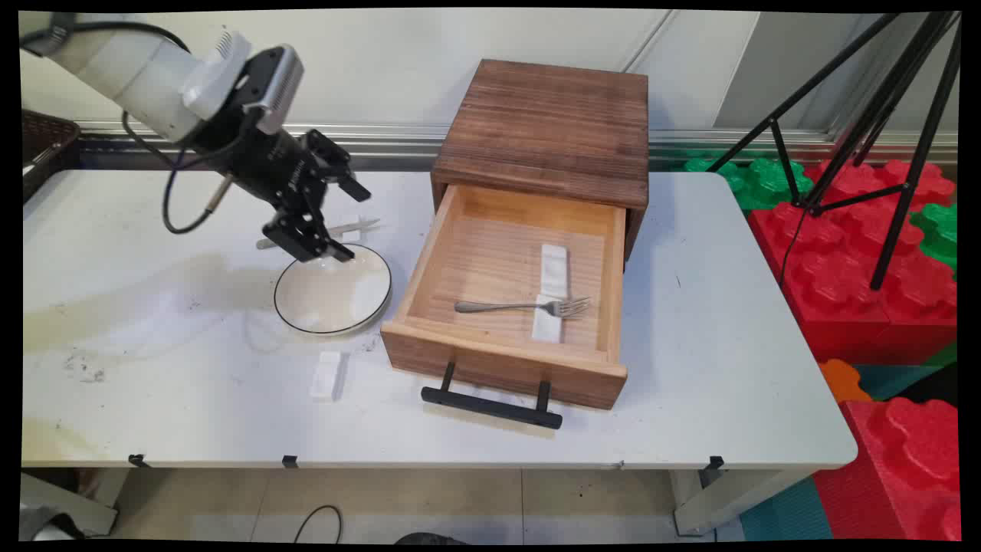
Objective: Pick up the knife from the left of the white plate
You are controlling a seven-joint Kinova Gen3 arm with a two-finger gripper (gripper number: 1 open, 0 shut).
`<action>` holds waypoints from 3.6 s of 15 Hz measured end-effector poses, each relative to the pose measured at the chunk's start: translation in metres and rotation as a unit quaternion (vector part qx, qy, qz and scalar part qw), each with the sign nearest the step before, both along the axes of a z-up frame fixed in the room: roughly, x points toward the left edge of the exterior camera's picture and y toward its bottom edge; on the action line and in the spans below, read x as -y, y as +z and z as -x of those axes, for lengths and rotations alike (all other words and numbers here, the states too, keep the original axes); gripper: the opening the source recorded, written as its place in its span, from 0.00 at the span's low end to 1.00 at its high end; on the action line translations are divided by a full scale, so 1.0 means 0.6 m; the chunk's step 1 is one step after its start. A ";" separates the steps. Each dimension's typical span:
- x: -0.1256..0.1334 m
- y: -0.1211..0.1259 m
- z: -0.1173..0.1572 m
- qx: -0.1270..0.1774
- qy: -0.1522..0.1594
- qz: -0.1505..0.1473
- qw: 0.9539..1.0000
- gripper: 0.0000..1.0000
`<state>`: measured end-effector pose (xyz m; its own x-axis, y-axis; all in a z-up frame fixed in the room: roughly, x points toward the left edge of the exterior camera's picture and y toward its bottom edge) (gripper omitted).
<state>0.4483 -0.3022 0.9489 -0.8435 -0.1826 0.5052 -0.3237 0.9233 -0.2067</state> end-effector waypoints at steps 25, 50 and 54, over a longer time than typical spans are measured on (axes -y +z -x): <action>0.082 -0.152 -0.260 0.088 0.160 -0.042 0.982 1.00; 0.173 -0.257 -0.287 0.066 0.149 -0.066 0.984 0.00; 0.178 -0.261 -0.287 0.063 0.146 -0.068 0.985 0.00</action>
<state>0.6207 -0.4088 0.7923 -0.7989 -0.4859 0.3545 -0.5597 0.8164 -0.1423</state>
